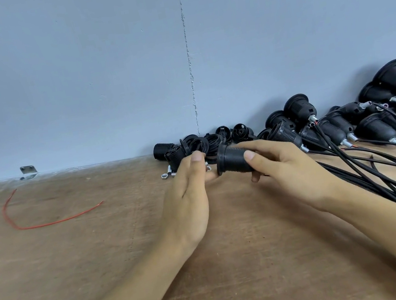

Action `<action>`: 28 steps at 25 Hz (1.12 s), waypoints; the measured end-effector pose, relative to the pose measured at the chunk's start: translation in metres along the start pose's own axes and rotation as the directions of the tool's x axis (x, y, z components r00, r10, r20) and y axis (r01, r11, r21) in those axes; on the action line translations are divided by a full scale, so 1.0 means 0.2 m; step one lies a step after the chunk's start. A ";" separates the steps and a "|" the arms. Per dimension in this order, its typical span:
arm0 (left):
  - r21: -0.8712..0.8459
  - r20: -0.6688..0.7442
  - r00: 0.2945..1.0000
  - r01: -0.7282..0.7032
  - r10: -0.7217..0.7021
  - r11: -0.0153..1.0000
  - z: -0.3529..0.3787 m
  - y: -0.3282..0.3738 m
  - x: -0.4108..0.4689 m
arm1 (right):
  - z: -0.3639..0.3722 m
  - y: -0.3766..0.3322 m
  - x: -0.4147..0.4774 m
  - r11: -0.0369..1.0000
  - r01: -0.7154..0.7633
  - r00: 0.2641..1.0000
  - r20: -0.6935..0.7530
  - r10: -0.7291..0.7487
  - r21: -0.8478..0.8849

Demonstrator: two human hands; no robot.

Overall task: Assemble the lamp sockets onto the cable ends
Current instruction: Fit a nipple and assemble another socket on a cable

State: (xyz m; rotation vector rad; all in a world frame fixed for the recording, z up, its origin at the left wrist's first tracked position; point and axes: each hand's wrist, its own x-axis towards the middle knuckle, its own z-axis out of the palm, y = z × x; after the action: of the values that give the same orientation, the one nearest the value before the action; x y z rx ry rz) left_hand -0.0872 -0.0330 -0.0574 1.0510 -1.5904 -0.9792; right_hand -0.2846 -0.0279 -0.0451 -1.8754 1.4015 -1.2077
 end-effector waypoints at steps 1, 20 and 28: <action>-0.001 0.015 1.000 0.010 -0.010 1.000 0.00 0.00 0.00 | 0.01 0.00 -0.01 1.000 0.016 0.999 0.044 -0.016 -0.017; -0.209 -0.020 1.000 -0.008 0.004 0.978 -0.02 -0.02 0.06 | 0.05 -0.01 -0.03 0.985 0.035 0.998 0.048 -0.027 -0.167; -0.072 -0.050 0.998 -0.035 0.032 0.997 0.00 -0.01 0.01 | 0.03 0.01 -0.01 0.997 -0.029 0.993 -0.116 0.020 -0.077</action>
State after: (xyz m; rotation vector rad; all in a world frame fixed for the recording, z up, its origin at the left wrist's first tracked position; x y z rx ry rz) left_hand -0.0870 -0.0352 -0.0593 0.9880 -1.5173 -0.9749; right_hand -0.2810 -0.0277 -0.0495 -1.8607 1.5504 -1.2838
